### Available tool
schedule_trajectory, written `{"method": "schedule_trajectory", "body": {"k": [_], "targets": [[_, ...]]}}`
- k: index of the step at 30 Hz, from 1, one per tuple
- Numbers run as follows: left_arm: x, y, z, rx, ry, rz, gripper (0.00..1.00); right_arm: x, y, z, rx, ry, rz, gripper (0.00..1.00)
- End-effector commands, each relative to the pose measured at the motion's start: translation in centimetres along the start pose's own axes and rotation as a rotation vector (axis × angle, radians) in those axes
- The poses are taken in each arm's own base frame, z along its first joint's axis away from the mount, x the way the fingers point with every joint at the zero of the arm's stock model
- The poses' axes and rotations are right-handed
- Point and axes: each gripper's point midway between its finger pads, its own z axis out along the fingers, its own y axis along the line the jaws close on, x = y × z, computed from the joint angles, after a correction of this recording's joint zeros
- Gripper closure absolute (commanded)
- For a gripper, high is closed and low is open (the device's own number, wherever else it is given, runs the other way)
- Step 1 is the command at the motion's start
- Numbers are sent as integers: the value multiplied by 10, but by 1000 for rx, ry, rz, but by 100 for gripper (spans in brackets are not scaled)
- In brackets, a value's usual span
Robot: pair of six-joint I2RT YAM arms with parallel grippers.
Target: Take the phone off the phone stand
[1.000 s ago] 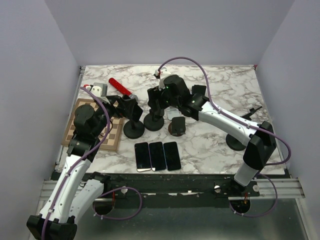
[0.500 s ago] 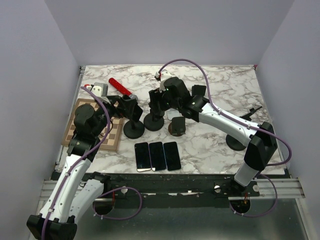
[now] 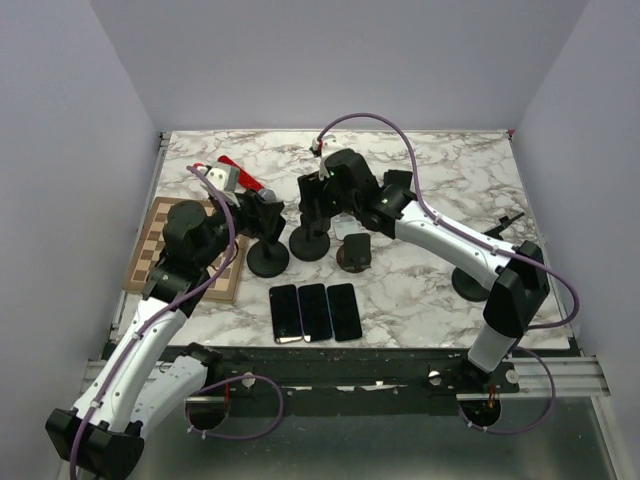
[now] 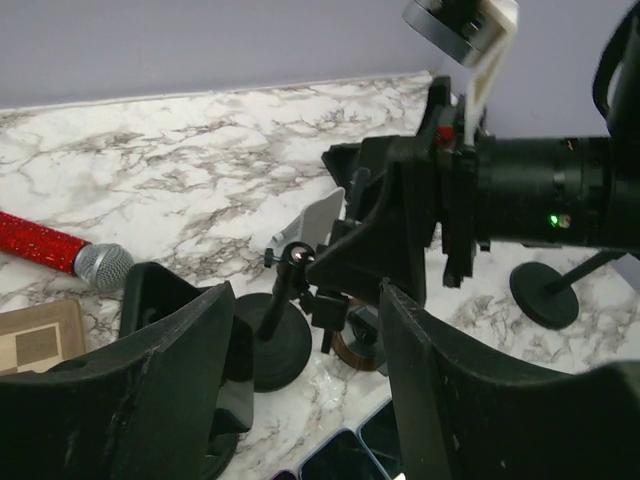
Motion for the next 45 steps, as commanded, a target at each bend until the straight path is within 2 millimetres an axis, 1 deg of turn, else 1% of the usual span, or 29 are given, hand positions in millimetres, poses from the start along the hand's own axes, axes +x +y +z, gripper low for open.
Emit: {"method": "schedule_trajectory", "body": {"k": [1,4,6,10,12,13,15,16,20,23,26,29,30,34,36,42,45], "targets": [[7,-3,2,-33,36,80,32,-17,-3,4,-30,8,53,99],[19,-12,9,30,77,92,31,-14,-2,8,-59,60,78,99],[30,-18,16,73,121,85,30,-10,-1,10,-78,99,87,99],[53,-19,30,92,221,62,41,-8,4,10,-110,122,98,99],[61,-19,35,92,256,58,41,-10,1,10,-109,118,108,99],[64,-18,36,85,267,59,40,-10,1,10,-115,118,111,99],[68,-18,40,84,275,60,32,-12,2,9,-125,115,114,99],[71,-19,42,87,277,57,29,-12,3,9,-130,117,115,99],[74,-28,52,121,276,48,26,-12,5,9,-141,118,119,99],[79,-24,59,91,296,47,24,-15,7,8,-156,114,126,99],[83,-20,65,72,305,48,24,-17,12,5,-178,108,131,99],[84,-18,71,63,310,48,29,-16,12,5,-182,109,133,99],[85,-20,73,73,320,47,32,-15,12,5,-182,112,131,99],[90,-22,76,67,339,32,34,-13,13,6,-188,114,132,99],[93,-23,78,69,348,37,37,-14,14,6,-191,112,133,99],[96,-17,81,37,356,50,41,-14,16,5,-201,112,136,99],[97,-16,83,36,360,49,45,-14,16,5,-202,112,137,99]]}}
